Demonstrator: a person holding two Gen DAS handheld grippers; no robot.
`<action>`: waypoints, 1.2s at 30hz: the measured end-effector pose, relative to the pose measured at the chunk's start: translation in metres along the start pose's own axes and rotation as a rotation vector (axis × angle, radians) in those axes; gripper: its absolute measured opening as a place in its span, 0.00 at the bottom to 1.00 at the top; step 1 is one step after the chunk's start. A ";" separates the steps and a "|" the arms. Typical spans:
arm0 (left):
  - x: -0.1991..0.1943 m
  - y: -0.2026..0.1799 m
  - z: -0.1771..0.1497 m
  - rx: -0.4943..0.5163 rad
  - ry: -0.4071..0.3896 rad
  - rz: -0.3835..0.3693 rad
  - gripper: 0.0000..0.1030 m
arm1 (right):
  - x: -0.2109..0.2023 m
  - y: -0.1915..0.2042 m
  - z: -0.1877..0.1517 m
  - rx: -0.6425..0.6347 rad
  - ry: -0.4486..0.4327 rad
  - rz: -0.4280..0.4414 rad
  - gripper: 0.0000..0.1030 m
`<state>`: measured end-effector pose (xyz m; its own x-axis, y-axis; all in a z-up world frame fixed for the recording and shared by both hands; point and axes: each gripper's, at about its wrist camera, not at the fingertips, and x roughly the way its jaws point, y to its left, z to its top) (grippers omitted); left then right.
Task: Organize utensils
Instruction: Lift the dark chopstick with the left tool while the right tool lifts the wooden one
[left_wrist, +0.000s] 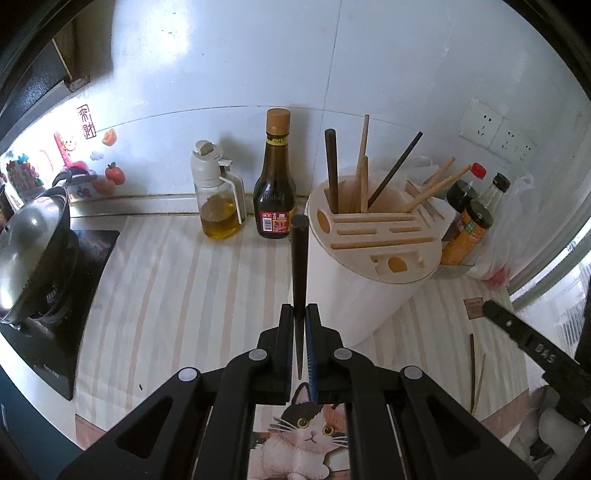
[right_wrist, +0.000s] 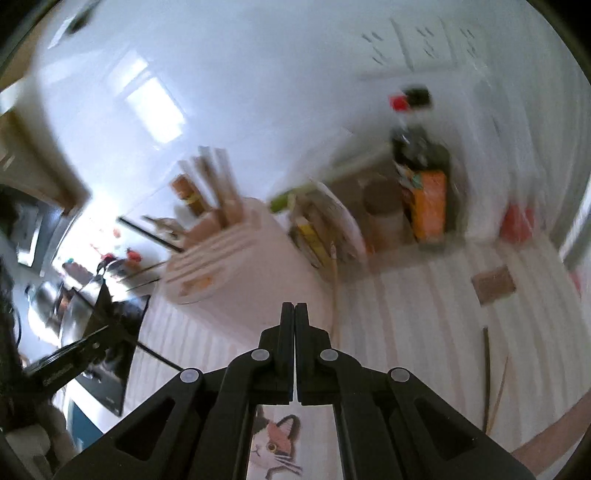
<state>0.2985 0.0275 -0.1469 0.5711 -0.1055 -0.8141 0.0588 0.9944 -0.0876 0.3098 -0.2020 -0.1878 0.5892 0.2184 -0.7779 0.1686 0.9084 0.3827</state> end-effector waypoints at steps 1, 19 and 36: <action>0.002 -0.001 0.001 0.000 -0.001 0.007 0.04 | 0.006 -0.006 0.000 0.022 0.017 -0.008 0.01; 0.058 0.008 0.018 -0.059 0.040 0.231 0.04 | 0.179 -0.061 0.012 0.028 0.300 -0.156 0.27; 0.033 0.001 0.028 -0.056 0.001 0.196 0.04 | 0.106 -0.036 0.025 -0.026 0.082 -0.073 0.06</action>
<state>0.3404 0.0255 -0.1575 0.5662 0.0899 -0.8193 -0.0992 0.9942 0.0406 0.3858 -0.2207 -0.2713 0.5089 0.1785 -0.8421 0.1880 0.9316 0.3110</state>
